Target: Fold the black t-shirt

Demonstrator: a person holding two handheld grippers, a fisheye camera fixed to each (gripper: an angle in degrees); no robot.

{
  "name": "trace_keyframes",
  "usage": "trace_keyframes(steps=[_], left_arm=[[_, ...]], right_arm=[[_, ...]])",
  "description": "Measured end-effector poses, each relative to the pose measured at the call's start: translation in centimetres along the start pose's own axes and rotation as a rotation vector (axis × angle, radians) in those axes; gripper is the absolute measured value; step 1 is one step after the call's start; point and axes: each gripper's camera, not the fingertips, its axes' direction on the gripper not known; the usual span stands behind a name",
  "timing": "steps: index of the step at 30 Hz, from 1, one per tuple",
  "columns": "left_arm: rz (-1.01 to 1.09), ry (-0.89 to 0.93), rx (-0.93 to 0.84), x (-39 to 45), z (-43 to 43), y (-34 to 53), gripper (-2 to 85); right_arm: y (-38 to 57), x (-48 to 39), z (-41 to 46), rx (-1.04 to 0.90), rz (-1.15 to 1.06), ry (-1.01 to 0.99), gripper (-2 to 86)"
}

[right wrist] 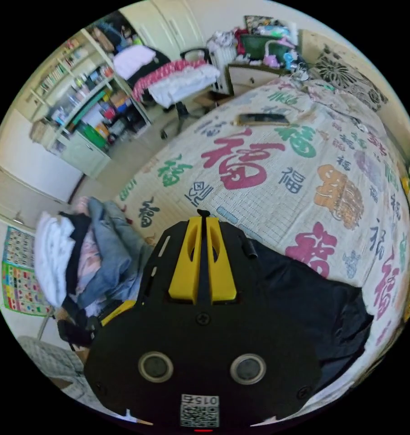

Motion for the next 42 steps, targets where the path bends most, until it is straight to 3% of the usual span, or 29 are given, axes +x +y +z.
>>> trace_keyframes(steps=[4, 7, 14, 16, 21, 25, 28, 32, 36, 38, 42], left_arm=[[0.207, 0.102, 0.087, 6.2, -2.7, -1.4, -0.1], [0.384, 0.171, 0.064, 12.0, -2.8, -1.2, 0.2], [0.685, 0.265, -0.308, 21.6, 4.5, 2.6, 5.0], [0.659, 0.314, -0.362, 21.5, 5.3, 2.1, 6.1], [0.478, 0.342, -0.241, 19.1, 5.9, -3.0, 4.7], [0.444, 0.257, -0.351, 19.1, 13.0, -5.6, 3.9], [0.446, 0.174, -0.444, 18.8, 17.1, -5.3, 2.5], [0.451, 0.132, -0.488, 17.5, 19.7, -3.9, 1.4], [0.4, 0.192, -0.487, 16.0, 20.5, -5.0, 2.5], [0.329, 0.206, -0.415, 14.1, 20.5, -5.9, 4.8], [0.2, 0.158, -0.415, 11.4, 22.9, -7.0, 8.0]], right_arm=[[8.0, 7.0, -8.0, 0.215, 0.165, -0.101, -0.2], [15.1, 11.7, -10.7, 0.264, 0.296, -0.08, 0.5], [23.0, 20.2, -8.2, 0.045, 0.555, 0.004, 6.1], [22.7, 21.4, -9.0, 0.05, 0.565, 0.025, 7.1], [17.7, 21.8, -10.9, 0.129, 0.408, 0.029, 5.9], [11.3, 19.9, -7.3, 0.047, 0.248, -0.024, 0.9], [7.8, 20.1, -3.9, -0.017, 0.255, -0.015, -0.3], [5.9, 22.5, -1.4, -0.136, 0.278, 0.224, -0.6], [6.6, 24.6, -4.7, 0.044, 0.369, 0.252, 0.6], [6.3, 25.7, -6.3, 0.084, 0.313, 0.159, 5.4], [4.7, 27.6, -4.6, -0.102, 0.288, -0.052, 7.8]])
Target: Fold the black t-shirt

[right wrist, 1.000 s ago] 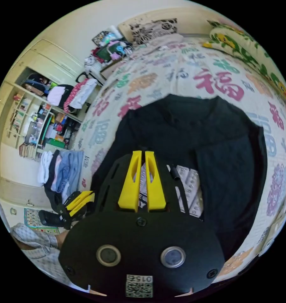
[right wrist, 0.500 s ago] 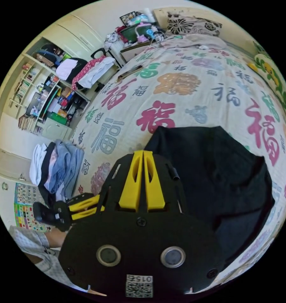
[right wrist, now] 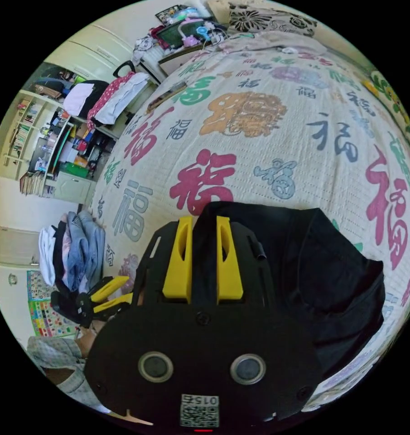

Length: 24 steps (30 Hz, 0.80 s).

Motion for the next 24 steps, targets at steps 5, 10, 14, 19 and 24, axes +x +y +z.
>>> trace_keyframes(steps=[5, 10, 14, 19, 24], left_arm=[[-0.048, 0.089, -0.091, -2.9, 3.6, -1.6, 0.6], [-0.132, 0.013, -0.035, -5.2, 3.8, -0.9, -0.4], [-0.086, 0.054, 0.014, -4.7, 3.8, -2.4, 2.2], [-0.018, 0.132, -0.132, -2.8, 8.7, -5.3, 1.9], [-0.008, 0.161, -0.116, -2.5, 9.4, -6.6, 0.1]], right_arm=[[-0.7, 0.8, 0.0, -0.036, 0.01, 0.059, 1.0], [0.6, 4.2, -0.9, 0.036, 0.124, -0.023, 0.5], [2.1, 6.0, -2.3, 0.148, 0.224, -0.101, 1.3], [3.8, 7.9, -4.9, 0.172, 0.246, -0.077, 1.4], [3.9, 6.2, -4.8, -0.057, 0.047, -0.143, 3.4]])
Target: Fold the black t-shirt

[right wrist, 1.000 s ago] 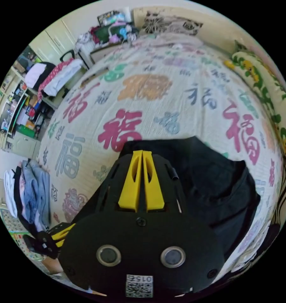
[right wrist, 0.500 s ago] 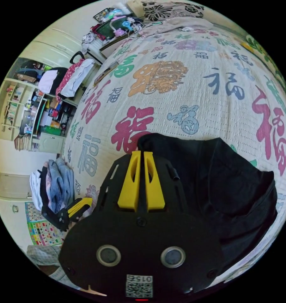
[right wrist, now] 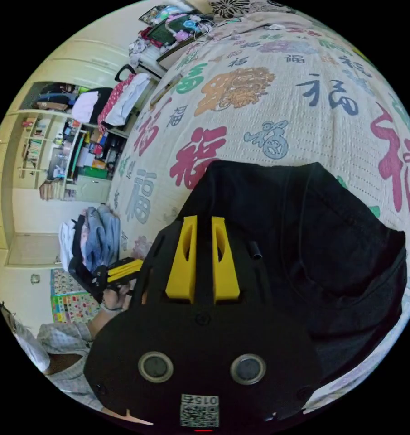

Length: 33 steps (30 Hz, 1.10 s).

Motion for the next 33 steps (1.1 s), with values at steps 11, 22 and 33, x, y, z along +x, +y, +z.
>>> trace_keyframes(steps=[11, 22, 33], left_arm=[[0.143, -0.254, -0.031, 7.0, 1.4, -3.3, 0.8], [0.41, -0.084, -0.204, 18.7, 5.6, -3.1, 1.5], [0.549, -0.136, -0.006, 23.1, 4.7, -19.6, 9.0]], right_arm=[[4.4, -1.8, -3.7, 0.117, 0.006, 0.2, 3.4], [18.5, -4.7, -4.9, -0.092, -0.231, 0.344, -0.3], [22.6, 1.9, -19.2, 0.208, -0.046, 0.454, 7.0]])
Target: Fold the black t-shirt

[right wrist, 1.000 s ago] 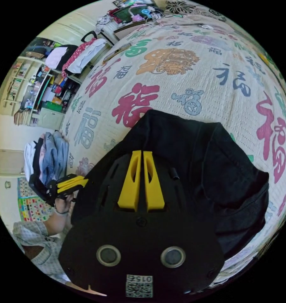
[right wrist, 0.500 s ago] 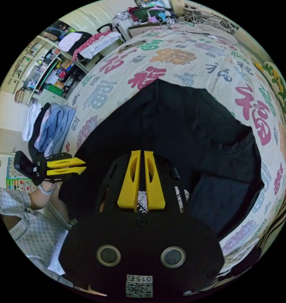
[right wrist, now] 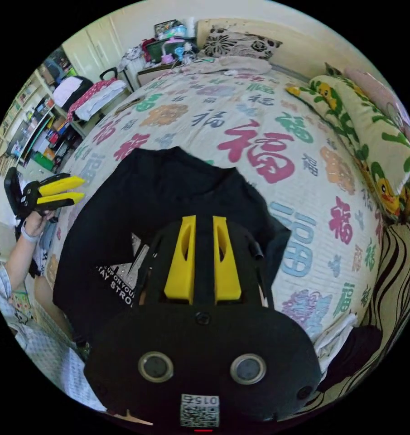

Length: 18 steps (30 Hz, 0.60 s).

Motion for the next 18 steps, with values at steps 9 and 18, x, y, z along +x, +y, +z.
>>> trace_keyframes(steps=[9, 18], left_arm=[[0.031, -0.026, -0.325, -3.8, 12.9, -15.9, 12.0], [0.111, 0.058, -0.395, -1.1, 12.3, -17.1, 1.5]], right_arm=[[0.5, 8.1, 0.6, -0.156, 0.18, -0.024, 13.5], [5.5, 5.7, -2.1, -0.201, -0.008, 0.028, 0.7]])
